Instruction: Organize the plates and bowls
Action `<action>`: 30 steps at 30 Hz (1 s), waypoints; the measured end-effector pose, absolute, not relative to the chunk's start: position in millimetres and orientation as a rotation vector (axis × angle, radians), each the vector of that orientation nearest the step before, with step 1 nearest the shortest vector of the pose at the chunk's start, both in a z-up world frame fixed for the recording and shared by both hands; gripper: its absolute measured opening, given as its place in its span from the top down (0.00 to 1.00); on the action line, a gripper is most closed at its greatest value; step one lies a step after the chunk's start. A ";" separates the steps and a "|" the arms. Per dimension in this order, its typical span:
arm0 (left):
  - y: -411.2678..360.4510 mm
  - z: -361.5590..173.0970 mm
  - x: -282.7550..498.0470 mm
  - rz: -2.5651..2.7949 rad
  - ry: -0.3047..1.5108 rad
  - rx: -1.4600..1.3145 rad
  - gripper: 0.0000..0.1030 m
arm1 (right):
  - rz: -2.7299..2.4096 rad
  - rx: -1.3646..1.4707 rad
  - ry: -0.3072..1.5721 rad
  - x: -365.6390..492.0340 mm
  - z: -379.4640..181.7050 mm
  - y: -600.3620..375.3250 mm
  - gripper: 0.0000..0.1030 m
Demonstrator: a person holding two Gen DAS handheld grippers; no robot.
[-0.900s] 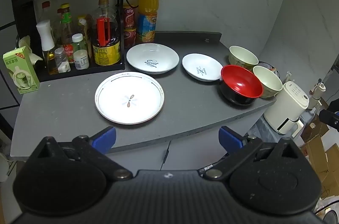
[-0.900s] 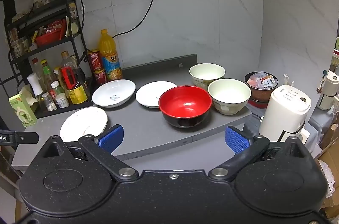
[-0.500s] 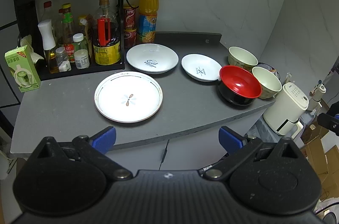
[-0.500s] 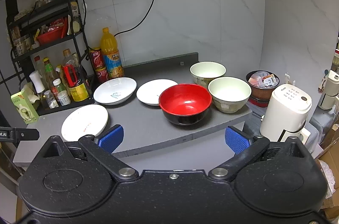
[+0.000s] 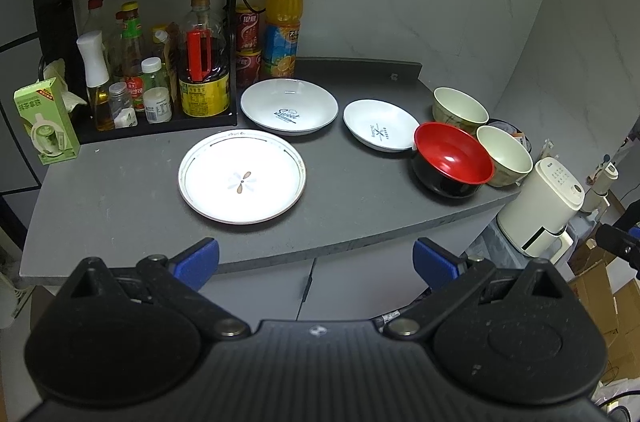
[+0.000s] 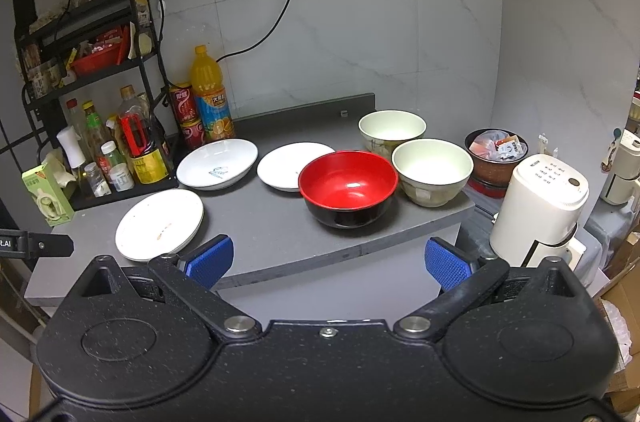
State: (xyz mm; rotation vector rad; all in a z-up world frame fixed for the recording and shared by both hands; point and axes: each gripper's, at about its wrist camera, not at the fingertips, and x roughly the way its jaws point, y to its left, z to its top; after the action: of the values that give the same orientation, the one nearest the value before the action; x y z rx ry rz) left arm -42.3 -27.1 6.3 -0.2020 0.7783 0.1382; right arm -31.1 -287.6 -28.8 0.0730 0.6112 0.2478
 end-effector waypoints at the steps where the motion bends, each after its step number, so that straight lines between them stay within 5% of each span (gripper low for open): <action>1: -27.0 5.8 -42.6 0.140 0.780 -0.203 0.01 | 0.250 0.079 0.623 -31.0 -29.0 -287.5 0.00; 30: -33.2 13.2 -10.0 0.154 0.777 -0.187 0.01 | 0.198 0.171 0.595 3.4 -33.4 -294.7 0.00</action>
State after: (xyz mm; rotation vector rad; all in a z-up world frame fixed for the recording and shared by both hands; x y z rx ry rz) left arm -10.0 -33.2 13.2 -0.1869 0.7771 0.1542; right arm 3.4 -294.7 -33.4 0.1709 0.5952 0.1983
